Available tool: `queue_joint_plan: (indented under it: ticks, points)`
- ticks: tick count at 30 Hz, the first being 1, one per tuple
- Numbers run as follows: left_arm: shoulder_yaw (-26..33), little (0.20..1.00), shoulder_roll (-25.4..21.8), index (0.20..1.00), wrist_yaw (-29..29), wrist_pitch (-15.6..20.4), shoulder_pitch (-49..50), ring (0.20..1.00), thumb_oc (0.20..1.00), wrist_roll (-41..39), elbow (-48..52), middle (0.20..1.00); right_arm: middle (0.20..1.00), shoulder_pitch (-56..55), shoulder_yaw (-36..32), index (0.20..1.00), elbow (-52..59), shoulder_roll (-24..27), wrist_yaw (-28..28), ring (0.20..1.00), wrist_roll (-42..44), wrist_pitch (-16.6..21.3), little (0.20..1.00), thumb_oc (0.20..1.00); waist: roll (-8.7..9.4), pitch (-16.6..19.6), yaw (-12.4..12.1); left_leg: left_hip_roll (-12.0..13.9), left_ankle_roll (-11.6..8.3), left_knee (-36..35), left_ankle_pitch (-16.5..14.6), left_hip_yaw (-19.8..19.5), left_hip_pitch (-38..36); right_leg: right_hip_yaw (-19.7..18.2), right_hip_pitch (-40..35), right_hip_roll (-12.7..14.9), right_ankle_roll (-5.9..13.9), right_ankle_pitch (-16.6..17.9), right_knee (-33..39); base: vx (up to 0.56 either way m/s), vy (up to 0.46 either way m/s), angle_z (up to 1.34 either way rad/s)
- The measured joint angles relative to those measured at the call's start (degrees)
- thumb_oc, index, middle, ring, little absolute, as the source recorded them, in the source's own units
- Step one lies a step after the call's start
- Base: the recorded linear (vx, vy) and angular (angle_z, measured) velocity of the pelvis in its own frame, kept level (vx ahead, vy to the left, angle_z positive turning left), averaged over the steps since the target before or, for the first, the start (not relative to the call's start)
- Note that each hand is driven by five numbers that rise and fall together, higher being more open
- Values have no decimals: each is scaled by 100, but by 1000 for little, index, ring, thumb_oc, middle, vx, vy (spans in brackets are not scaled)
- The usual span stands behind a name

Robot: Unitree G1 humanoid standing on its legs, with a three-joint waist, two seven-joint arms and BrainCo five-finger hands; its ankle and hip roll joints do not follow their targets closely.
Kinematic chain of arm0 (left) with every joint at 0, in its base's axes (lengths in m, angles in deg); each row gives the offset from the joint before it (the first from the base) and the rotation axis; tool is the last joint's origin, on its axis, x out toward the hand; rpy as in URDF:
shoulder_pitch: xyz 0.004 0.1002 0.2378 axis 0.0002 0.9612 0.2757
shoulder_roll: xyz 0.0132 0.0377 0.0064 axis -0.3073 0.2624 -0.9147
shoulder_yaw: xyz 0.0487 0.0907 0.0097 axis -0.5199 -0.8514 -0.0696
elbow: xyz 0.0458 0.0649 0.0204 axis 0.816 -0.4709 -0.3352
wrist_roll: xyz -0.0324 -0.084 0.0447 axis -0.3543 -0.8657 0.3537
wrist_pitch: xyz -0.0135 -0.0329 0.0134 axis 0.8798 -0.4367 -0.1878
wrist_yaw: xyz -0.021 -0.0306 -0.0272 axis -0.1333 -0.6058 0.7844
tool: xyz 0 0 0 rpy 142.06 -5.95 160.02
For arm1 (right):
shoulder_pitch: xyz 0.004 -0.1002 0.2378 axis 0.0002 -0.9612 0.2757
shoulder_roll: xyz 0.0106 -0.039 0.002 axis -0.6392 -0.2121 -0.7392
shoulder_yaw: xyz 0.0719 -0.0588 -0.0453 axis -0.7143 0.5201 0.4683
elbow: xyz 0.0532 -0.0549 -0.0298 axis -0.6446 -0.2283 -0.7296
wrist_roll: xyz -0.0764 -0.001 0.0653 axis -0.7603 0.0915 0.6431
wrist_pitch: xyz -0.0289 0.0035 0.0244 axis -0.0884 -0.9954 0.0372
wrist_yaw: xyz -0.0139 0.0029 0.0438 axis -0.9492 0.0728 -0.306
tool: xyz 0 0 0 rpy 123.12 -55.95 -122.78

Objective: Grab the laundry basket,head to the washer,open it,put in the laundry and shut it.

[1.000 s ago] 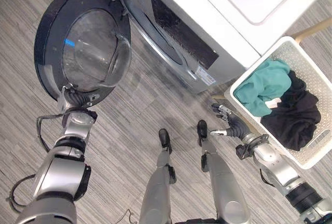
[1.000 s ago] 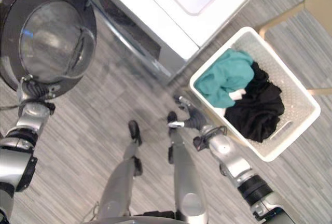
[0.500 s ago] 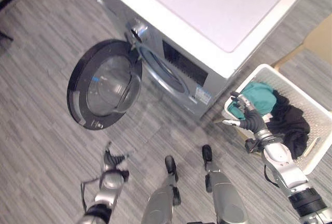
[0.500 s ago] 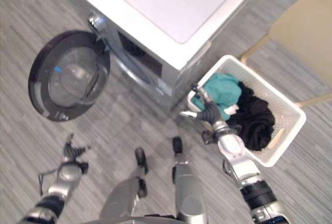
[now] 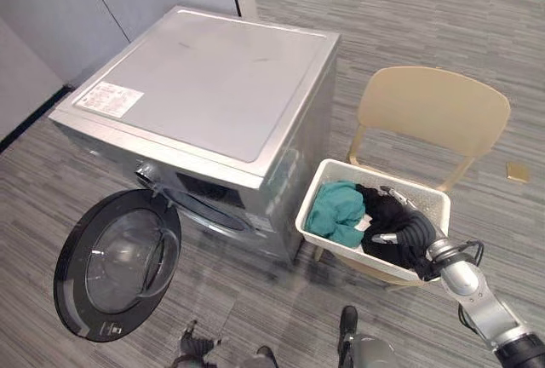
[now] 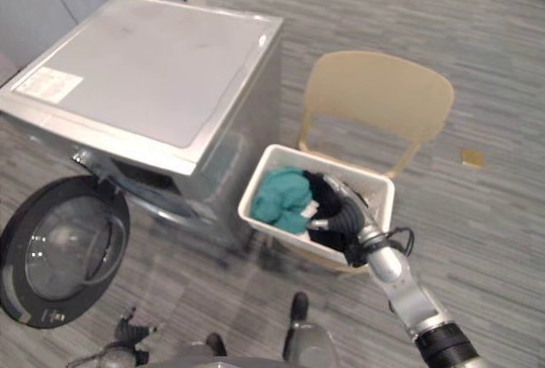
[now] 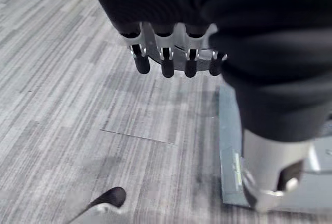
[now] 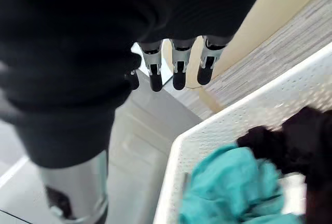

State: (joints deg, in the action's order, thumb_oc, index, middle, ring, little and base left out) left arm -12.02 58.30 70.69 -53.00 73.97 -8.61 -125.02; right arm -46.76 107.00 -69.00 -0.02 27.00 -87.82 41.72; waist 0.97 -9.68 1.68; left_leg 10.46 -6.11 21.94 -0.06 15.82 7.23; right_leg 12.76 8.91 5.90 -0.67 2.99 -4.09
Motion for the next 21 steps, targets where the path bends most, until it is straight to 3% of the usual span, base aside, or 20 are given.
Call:
queue_joint_plan:
  ticks: [1, 3, 4, 7, 9, 11, 12, 15, 18, 21]
  points:
    - [-100, 1000, 9, 1000, 6, 41, 66, 1000, 1000, 0, 83, 1000, 1000, 179, 165, 1000, -5, 73, -2, 1000, -99, -21, 1000, 1000, 57, -14, -74, -208, -94, -15, -185, -387, 47, -162, -113, -36, -15, 90, 207, 91, 43, -90]
    - [-169, 1000, 32, 1000, 9, 77, 69, 1000, 1000, 2, 122, 1000, 1000, 444, 371, 1000, -47, 83, -9, 1000, -151, -21, 1000, 1000, 89, -30, -26, -429, -44, -269, -285, -767, 174, -325, -249, -115, -29, 123, 451, 138, 70, -62]
    - [-193, 1000, 43, 1000, 9, 90, 69, 1000, 1000, -1, 132, 1000, 1000, 573, 522, 1000, -106, 96, -14, 1000, -253, -40, 1000, 1000, 86, -27, -55, -576, -18, -723, -256, -964, 168, -383, -331, -160, -29, 161, 593, 111, 63, -45]
    - [-288, 1000, 54, 1000, 7, 112, -16, 1000, 1000, -4, 196, 1000, 1000, 725, 752, 1000, -319, 107, -2, 1000, -360, -102, 1000, 1000, 70, -29, -116, -694, 57, -1420, 20, -1189, 391, -315, -488, -277, -48, 329, 865, 81, 91, -55]
    - [-332, 1000, 77, 1000, 9, 109, 6, 1000, 1000, -14, 164, 1000, 1000, 911, 957, 1000, -652, 90, -21, 1000, -491, -119, 1000, 1000, 72, -56, -125, -796, 47, -1964, 241, -1609, 455, -481, -515, -382, -69, 253, 906, 105, 167, -46]
    - [-323, 1000, 95, 1000, 13, 114, 3, 1000, 1000, -12, 74, 1000, 1000, 1008, 993, 1000, -841, 90, -28, 1000, -638, -177, 1000, 1000, -71, -64, -155, -784, 244, -2096, 415, -1603, 422, -560, -510, -467, 6, 282, 904, 66, 270, -42]
    - [-324, 1000, 118, 1000, 13, 107, 21, 1000, 1000, -12, 23, 1000, 1000, 1013, 992, 1000, -848, 152, -28, 1000, -729, -210, 1000, 1000, -243, -69, -156, -723, 355, -2130, 622, -1550, 325, -604, -530, -555, 90, 253, 871, -21, 251, -19]
    - [-320, 1000, 62, 1000, 2, 104, -4, 1000, 1000, -11, -64, 1000, 1000, 1305, 1218, 1000, -1075, 95, -50, 1000, -843, -249, 1000, 1000, -207, -102, -227, -913, 564, -2383, 787, -1329, 349, -811, -294, -357, 279, 236, 810, -52, 123, -22]
    - [-330, 1000, -27, 1000, -14, 111, -146, 1000, 1000, -11, -47, 1000, 1000, 1700, 1386, 1000, -1340, -35, -70, 1000, -976, -259, 1000, 1000, -270, -298, -350, -1154, 616, -2511, 821, -1302, 370, -869, -151, -98, 490, 190, 696, -82, 96, -1]
    - [-327, 1000, -230, 1000, -36, 121, -269, 1000, 1000, -13, 2, 1000, 1000, 2139, 1446, 1000, -1641, -279, -161, 1000, -975, -282, 1000, 1000, -261, -523, -549, -1230, 597, -2619, 806, -1296, 393, -866, -65, -30, 547, 154, 665, -83, 61, 3]
